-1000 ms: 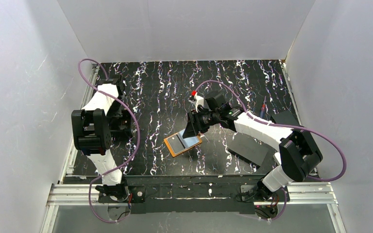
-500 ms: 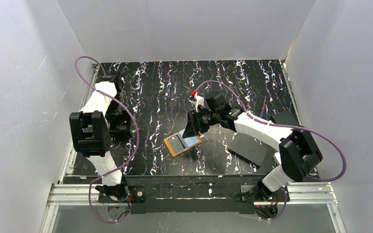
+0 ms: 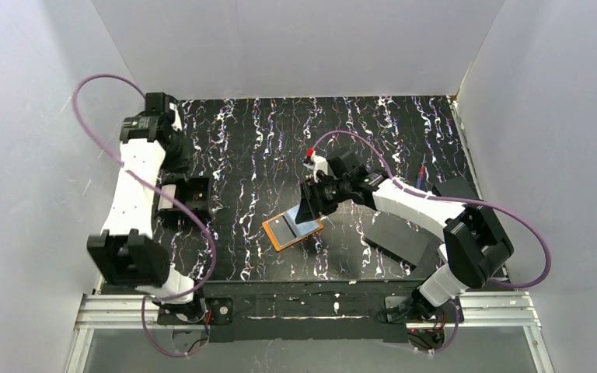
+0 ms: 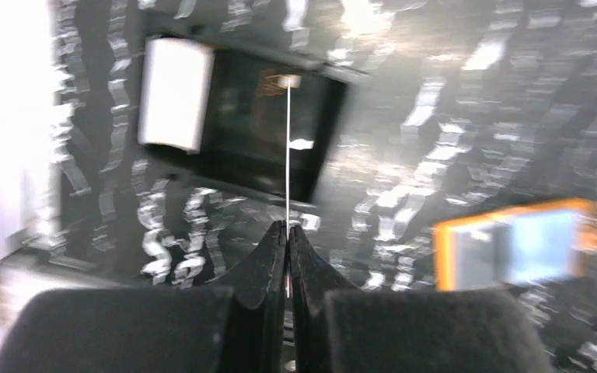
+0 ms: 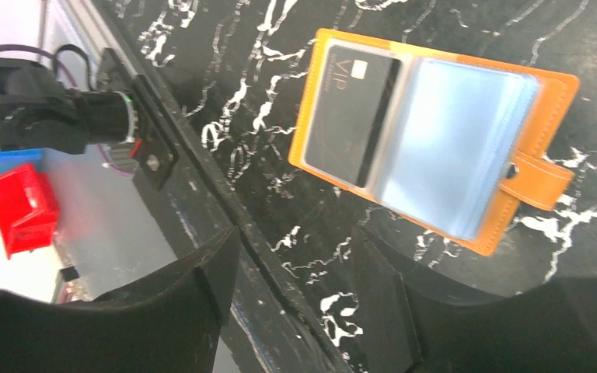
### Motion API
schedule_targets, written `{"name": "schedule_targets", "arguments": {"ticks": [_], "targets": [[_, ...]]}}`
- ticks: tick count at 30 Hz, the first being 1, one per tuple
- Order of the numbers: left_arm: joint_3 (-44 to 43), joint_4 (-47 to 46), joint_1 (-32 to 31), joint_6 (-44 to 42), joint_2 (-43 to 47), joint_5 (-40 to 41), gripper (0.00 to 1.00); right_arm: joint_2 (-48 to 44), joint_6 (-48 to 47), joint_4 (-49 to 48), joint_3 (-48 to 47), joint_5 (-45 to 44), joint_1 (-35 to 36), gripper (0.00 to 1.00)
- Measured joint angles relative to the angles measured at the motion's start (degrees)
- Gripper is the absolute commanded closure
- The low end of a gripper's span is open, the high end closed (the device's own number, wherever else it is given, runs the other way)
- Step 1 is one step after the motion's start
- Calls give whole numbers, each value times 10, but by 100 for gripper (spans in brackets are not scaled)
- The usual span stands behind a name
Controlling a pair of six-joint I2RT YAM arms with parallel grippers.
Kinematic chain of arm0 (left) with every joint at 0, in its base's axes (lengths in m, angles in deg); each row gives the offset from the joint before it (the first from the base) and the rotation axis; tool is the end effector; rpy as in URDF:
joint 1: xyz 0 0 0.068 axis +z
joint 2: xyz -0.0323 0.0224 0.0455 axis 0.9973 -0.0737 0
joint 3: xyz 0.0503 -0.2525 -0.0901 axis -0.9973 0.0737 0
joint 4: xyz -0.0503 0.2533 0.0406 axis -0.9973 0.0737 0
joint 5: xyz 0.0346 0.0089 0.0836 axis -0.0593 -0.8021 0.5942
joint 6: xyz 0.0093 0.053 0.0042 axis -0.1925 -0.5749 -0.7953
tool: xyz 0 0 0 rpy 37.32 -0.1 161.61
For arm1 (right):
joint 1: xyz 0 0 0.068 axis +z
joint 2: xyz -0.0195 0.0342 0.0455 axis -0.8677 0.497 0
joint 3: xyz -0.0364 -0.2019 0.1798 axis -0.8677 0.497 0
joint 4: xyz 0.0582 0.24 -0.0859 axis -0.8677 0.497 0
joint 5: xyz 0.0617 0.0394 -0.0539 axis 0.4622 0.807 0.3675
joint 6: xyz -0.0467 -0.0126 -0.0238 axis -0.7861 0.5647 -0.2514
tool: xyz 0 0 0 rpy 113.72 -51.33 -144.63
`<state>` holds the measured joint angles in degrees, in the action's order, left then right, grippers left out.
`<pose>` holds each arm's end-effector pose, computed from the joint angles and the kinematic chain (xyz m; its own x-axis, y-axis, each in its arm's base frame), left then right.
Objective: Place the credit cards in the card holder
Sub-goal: Pick up the credit card from the storage box, then insert the credit card into the card holder.
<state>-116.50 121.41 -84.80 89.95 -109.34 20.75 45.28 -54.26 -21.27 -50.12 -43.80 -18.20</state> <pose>0.3120 0.0128 0.3538 -0.8319 -0.2047 -0.5158 -0.2872 0.9541 0.0846 0.2351 0.2360 0.2413 -0.7826 -0.2736 -0.5592 -0.6081 0.5286 0.5923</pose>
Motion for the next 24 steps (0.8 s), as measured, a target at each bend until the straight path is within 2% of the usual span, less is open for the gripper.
{"name": "schedule_targets", "arguments": {"ticks": [4,7,10,15,16,19,24], "targets": [[35,-62,-2,60,107,-177,100,12,-28,38,-14,-40,0,25],[135,-160,-17,136,198,-314,100,25,-55,64,-32,-73,-2,23],[269,-289,-54,220,255,-407,100,42,-74,72,-46,-86,-7,26],[472,-476,-158,348,275,-430,100,83,-85,63,-52,-84,-17,49],[503,-507,-174,368,280,-429,100,93,-84,62,-56,-82,-19,49],[560,-563,-214,412,293,-417,100,131,-78,54,-65,-76,-33,43],[572,-628,-270,442,288,-400,100,155,-68,42,-59,-87,-50,43]]}}
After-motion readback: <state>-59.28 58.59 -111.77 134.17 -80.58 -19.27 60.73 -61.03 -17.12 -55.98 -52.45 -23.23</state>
